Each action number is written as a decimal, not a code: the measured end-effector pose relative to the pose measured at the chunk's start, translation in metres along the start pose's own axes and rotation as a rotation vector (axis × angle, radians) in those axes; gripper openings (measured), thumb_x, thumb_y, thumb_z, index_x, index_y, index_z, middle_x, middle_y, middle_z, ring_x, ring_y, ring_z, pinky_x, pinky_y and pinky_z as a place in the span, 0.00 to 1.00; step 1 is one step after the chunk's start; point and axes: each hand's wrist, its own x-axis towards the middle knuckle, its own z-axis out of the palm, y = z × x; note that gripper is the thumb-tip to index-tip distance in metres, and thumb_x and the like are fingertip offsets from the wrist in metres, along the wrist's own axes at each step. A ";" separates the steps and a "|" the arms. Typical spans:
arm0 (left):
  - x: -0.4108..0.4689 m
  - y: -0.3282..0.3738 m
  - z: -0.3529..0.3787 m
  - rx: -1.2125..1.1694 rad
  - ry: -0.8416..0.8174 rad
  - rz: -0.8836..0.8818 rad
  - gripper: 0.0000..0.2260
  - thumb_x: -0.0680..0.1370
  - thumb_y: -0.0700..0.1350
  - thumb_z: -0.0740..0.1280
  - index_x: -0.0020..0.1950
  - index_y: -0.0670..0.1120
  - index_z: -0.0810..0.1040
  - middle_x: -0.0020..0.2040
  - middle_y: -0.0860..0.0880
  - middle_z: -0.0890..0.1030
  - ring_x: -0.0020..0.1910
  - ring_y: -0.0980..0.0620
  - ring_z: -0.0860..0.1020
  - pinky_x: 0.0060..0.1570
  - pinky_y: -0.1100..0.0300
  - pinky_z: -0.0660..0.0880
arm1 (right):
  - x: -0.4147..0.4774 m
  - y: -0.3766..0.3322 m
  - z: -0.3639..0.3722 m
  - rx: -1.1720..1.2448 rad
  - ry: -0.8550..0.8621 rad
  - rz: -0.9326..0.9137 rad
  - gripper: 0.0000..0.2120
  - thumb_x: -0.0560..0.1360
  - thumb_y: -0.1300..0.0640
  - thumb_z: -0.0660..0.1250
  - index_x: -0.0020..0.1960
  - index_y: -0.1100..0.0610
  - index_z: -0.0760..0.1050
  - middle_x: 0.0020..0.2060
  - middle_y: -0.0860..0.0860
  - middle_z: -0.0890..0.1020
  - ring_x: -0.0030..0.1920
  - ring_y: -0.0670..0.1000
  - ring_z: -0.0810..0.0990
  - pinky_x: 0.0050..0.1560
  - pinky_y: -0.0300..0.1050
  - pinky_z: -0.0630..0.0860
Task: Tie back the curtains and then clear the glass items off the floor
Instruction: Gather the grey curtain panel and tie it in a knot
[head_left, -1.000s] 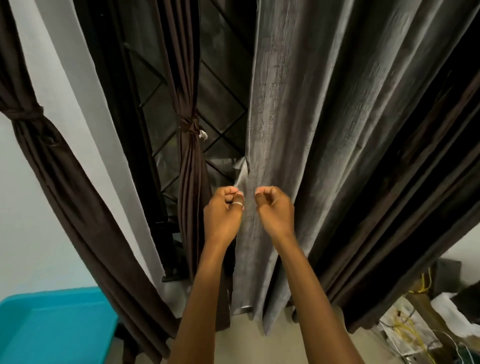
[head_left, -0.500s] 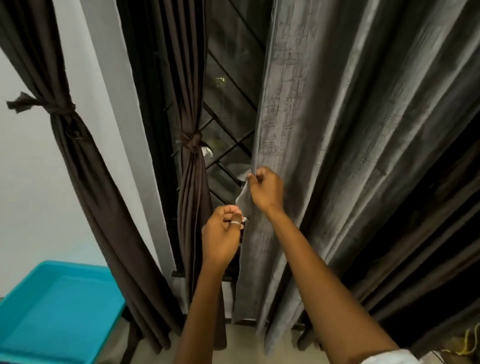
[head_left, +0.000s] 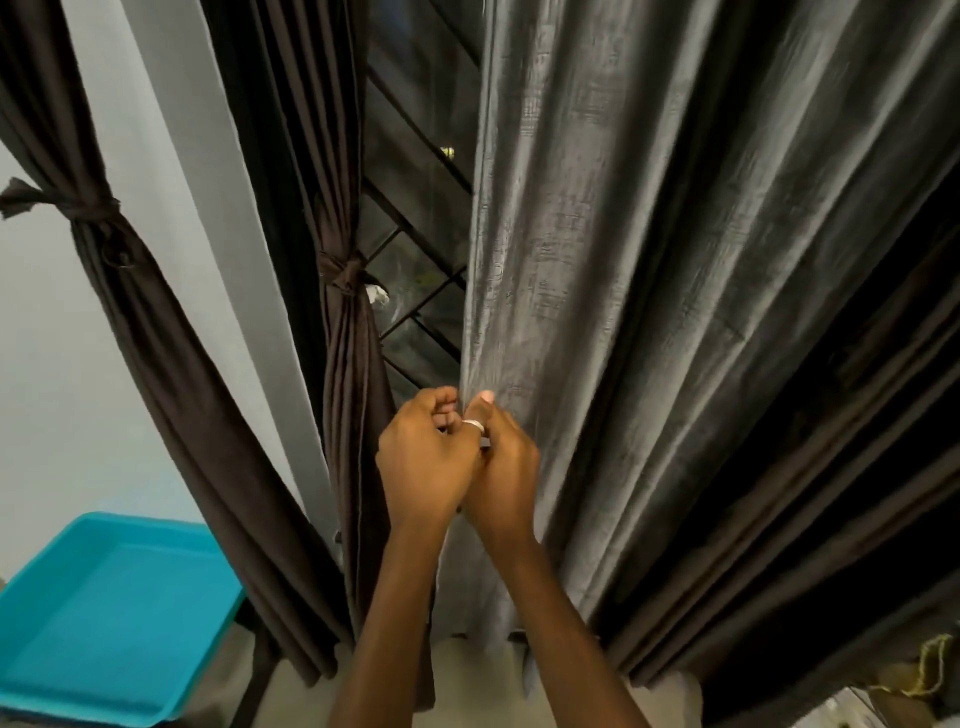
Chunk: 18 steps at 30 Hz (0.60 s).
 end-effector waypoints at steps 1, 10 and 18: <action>-0.002 0.003 0.001 0.021 0.015 -0.007 0.17 0.76 0.61 0.70 0.58 0.52 0.82 0.44 0.58 0.83 0.45 0.60 0.81 0.47 0.63 0.77 | -0.002 -0.002 -0.005 0.040 -0.005 0.001 0.14 0.84 0.52 0.60 0.46 0.55 0.80 0.38 0.45 0.80 0.39 0.45 0.80 0.40 0.41 0.78; -0.017 0.006 0.004 0.033 0.072 0.043 0.07 0.79 0.54 0.68 0.52 0.54 0.83 0.43 0.54 0.83 0.43 0.55 0.82 0.44 0.55 0.78 | -0.008 -0.007 -0.047 0.127 -0.184 0.051 0.07 0.80 0.60 0.68 0.52 0.53 0.84 0.46 0.45 0.85 0.47 0.43 0.83 0.44 0.38 0.81; -0.006 -0.011 -0.008 -0.014 0.022 0.163 0.10 0.79 0.55 0.69 0.50 0.51 0.86 0.38 0.54 0.83 0.35 0.57 0.81 0.36 0.59 0.77 | 0.038 0.008 -0.085 -0.115 0.304 0.226 0.16 0.76 0.53 0.74 0.62 0.57 0.78 0.57 0.51 0.78 0.54 0.43 0.78 0.58 0.43 0.78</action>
